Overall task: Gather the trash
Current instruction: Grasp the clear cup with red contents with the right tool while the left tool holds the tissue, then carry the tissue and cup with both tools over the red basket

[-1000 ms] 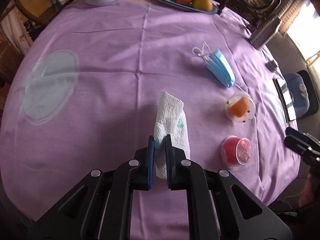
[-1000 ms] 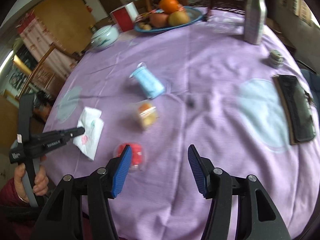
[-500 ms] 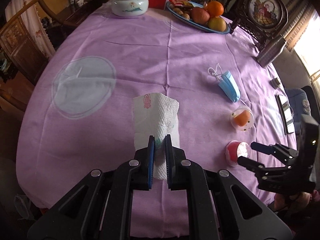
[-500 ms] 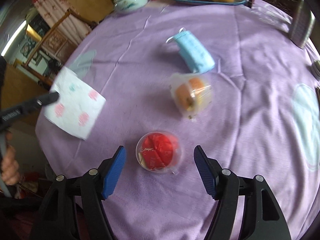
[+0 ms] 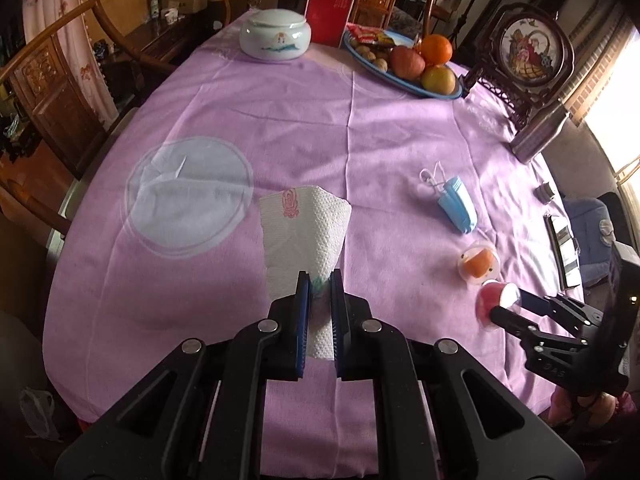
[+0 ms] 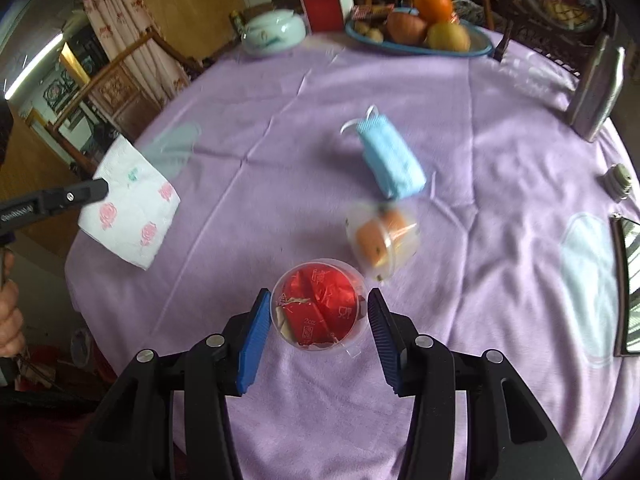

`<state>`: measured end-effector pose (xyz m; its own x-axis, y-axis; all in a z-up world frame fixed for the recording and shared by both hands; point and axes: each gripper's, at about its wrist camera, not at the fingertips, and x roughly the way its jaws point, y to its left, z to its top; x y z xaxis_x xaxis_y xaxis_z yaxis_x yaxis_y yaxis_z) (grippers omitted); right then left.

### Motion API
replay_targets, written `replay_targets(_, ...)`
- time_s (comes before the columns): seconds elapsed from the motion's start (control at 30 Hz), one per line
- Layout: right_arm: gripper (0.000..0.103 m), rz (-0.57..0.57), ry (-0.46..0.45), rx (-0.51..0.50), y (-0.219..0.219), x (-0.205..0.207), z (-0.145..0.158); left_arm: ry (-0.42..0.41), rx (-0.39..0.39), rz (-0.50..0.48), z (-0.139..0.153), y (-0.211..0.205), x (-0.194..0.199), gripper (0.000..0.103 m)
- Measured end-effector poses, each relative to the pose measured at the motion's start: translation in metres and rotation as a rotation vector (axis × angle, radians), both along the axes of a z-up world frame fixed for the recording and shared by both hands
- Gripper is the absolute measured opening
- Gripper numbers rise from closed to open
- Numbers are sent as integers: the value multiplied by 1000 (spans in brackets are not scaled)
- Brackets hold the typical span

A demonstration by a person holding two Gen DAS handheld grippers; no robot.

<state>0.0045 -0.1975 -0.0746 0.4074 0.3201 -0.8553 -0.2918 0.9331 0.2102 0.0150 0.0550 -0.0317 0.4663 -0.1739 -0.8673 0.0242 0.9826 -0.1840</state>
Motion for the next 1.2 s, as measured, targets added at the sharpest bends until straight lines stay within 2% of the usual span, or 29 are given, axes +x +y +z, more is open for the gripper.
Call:
replay_targets(0.27,49,-36,-47,50,-4,-4,26,-50,-17,24,14,14,-3,11)
replay_targets(0.5,49,38,-60,67,32,-4,35,-71,-17,123,22,55,-30,11)
replay_targets(0.8,49,234,-61,80,113,-7,44,-78,-11,355,26,137,-95,11)
replay_targets(1.2,48,546,-41,103,241,-34,55,-48,-17,725,12,241,-225,11)
